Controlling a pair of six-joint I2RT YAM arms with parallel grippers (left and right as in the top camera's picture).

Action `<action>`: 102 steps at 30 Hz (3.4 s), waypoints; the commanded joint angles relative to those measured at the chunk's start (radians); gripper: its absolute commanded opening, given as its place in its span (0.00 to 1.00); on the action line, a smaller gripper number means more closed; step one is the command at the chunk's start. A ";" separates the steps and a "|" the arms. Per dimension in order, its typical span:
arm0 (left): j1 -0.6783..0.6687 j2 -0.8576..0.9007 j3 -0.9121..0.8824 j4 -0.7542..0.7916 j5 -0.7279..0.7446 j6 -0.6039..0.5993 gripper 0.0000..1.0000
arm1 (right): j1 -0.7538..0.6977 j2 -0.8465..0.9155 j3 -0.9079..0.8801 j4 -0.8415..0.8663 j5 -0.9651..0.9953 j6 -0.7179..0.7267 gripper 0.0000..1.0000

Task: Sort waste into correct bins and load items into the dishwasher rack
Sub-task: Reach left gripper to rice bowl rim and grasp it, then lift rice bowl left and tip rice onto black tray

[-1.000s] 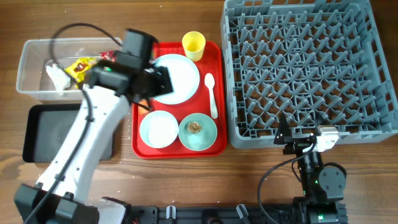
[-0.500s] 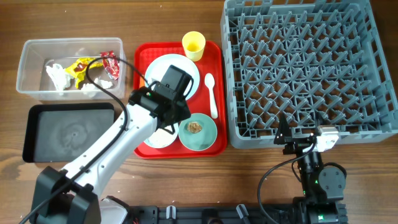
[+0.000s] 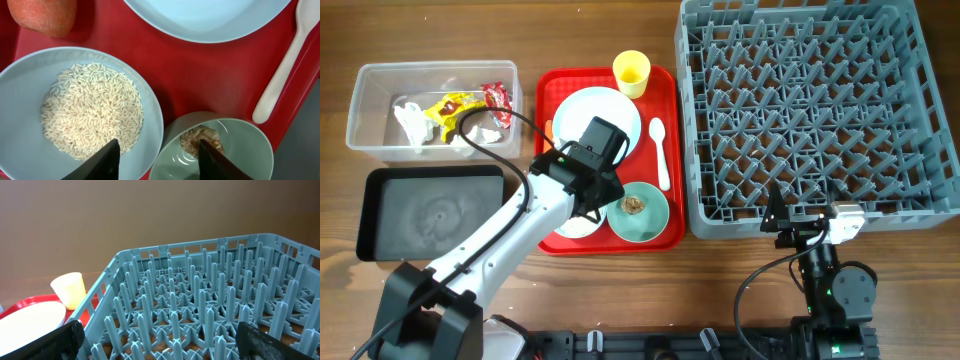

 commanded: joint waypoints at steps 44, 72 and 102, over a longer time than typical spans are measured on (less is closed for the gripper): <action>0.049 0.178 -0.030 0.100 0.044 -0.013 0.27 | 0.001 -0.002 -0.001 0.006 0.010 0.007 1.00; 0.111 0.011 0.050 -0.036 0.036 0.283 0.04 | 0.001 -0.002 -0.001 0.006 0.010 0.006 1.00; 1.081 -0.223 0.038 0.008 0.339 0.700 0.04 | 0.001 -0.002 -0.001 0.006 0.010 0.006 1.00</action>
